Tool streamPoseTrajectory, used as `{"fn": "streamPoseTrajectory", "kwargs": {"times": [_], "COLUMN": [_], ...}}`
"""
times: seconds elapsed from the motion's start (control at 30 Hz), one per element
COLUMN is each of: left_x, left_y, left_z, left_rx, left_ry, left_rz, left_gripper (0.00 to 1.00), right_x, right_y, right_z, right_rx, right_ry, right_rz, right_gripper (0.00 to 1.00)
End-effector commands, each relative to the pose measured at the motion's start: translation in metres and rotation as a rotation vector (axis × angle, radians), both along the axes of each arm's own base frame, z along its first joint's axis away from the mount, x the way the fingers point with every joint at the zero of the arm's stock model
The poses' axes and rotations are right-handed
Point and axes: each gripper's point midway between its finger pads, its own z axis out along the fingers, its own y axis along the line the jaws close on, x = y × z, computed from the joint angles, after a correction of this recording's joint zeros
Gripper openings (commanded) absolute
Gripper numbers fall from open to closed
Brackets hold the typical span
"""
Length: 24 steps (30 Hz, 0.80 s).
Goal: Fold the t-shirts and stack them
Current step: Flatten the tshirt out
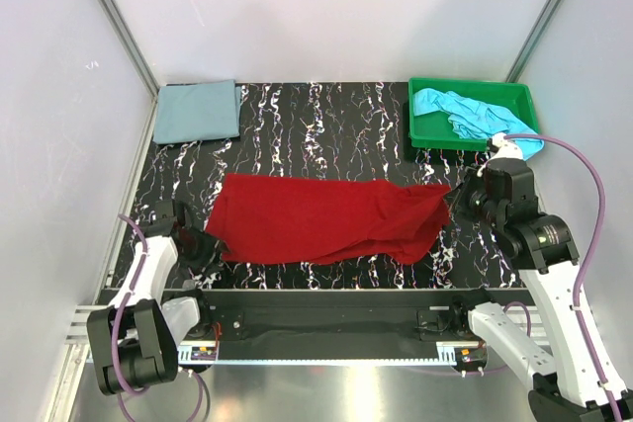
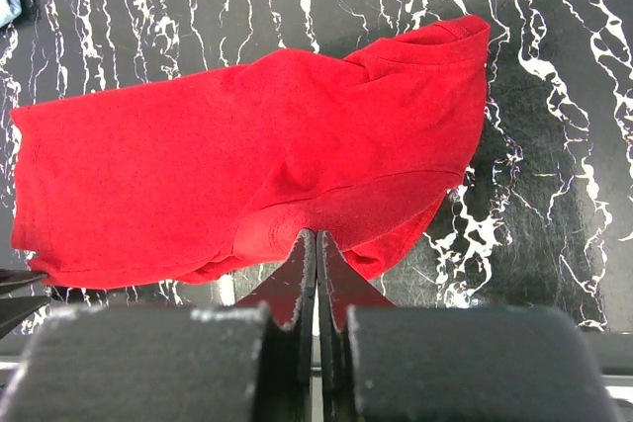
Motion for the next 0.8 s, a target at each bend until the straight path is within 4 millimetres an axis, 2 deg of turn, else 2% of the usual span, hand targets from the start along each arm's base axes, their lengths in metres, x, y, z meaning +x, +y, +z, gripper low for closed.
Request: {"fn": "streamPoseTrajectory", "kwargs": {"times": [0.0, 0.17, 0.47, 0.6, 0.77], "left_x": [0.008, -0.001, 0.008, 0.01, 0.012], "left_y": [0.004, 0.0, 0.01, 0.013, 0.014], "left_z": [-0.003, -0.019, -0.026, -0.033, -0.034], "left_rx": [0.012, -0.014, 0.034, 0.053, 0.059], "left_ry": [-0.023, 0.022, 0.034, 0.043, 0.031], "left_rz": [0.029, 0.059, 0.036, 0.047, 0.031], "left_gripper": [0.5, 0.5, 0.47, 0.36, 0.29], "right_x": [0.004, 0.003, 0.001, 0.0, 0.0], "right_y": [0.0, -0.002, -0.004, -0.007, -0.01], "right_z": [0.011, 0.013, 0.021, 0.026, 0.034], "right_rx": [0.004, -0.004, -0.006, -0.01, -0.016], "right_ry": [-0.051, -0.057, -0.078, -0.093, -0.117], "right_rz": [0.008, 0.006, 0.001, -0.012, -0.025], "right_gripper": [0.0, 0.0, 0.0, 0.0, 0.0]}}
